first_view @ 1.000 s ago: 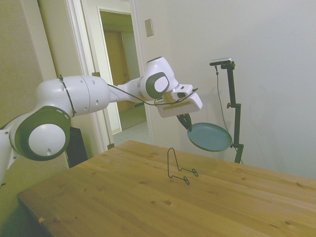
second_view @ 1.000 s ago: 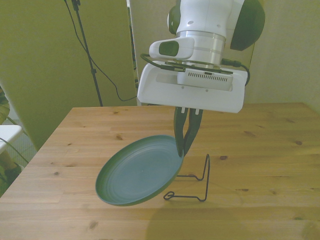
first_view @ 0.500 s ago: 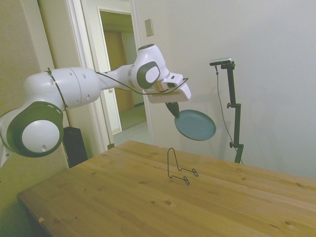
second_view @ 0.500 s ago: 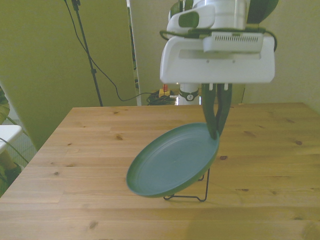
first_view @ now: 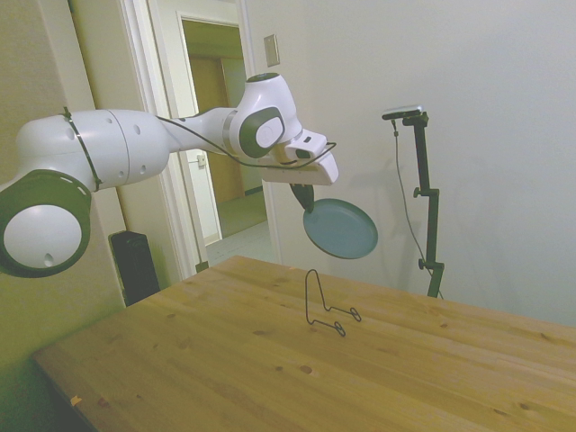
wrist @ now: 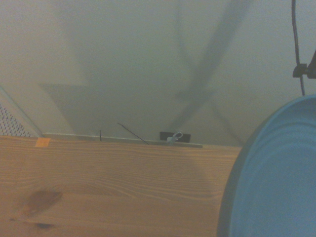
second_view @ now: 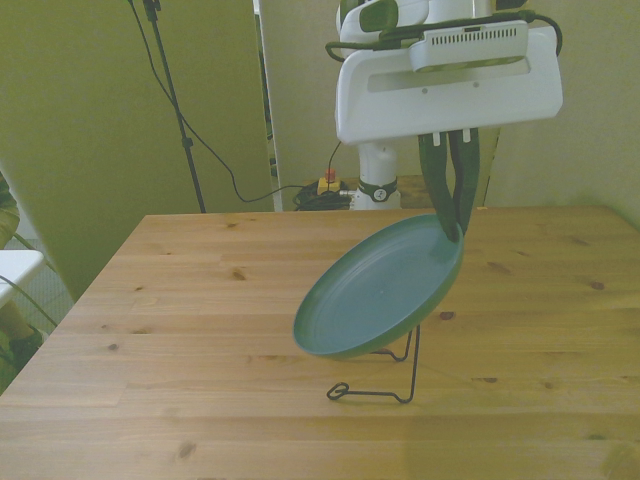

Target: Load the plate

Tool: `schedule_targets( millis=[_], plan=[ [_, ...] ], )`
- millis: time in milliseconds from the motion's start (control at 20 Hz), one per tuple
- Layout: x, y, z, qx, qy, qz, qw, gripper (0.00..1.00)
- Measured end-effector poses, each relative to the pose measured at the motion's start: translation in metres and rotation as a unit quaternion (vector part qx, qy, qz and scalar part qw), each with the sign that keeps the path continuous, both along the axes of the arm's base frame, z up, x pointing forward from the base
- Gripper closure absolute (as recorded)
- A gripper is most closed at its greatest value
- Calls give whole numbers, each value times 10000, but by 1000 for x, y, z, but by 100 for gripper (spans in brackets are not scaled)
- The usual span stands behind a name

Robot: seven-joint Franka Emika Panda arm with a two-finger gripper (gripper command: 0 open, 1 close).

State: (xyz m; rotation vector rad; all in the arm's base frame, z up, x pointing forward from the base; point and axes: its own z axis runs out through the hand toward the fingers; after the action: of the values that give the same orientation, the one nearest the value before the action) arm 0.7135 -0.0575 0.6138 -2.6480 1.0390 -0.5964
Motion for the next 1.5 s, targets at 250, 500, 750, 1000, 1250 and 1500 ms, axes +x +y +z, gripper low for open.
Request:
schedule_targets(
  millis=[250,500,750,1000,1250,1500],
  plan=[
    [-12,-1,16,474,-209,-71,9986,100],
    [-39,-12,40,932,-382,-218,9947,100],
    [-46,-24,12,1269,-417,-437,9901,100],
    [-53,-28,7,1298,-412,-437,9897,100],
    [-68,-44,16,1604,-629,-569,9834,100],
    [-80,-64,5,1932,-739,-672,9761,100]
  ],
)
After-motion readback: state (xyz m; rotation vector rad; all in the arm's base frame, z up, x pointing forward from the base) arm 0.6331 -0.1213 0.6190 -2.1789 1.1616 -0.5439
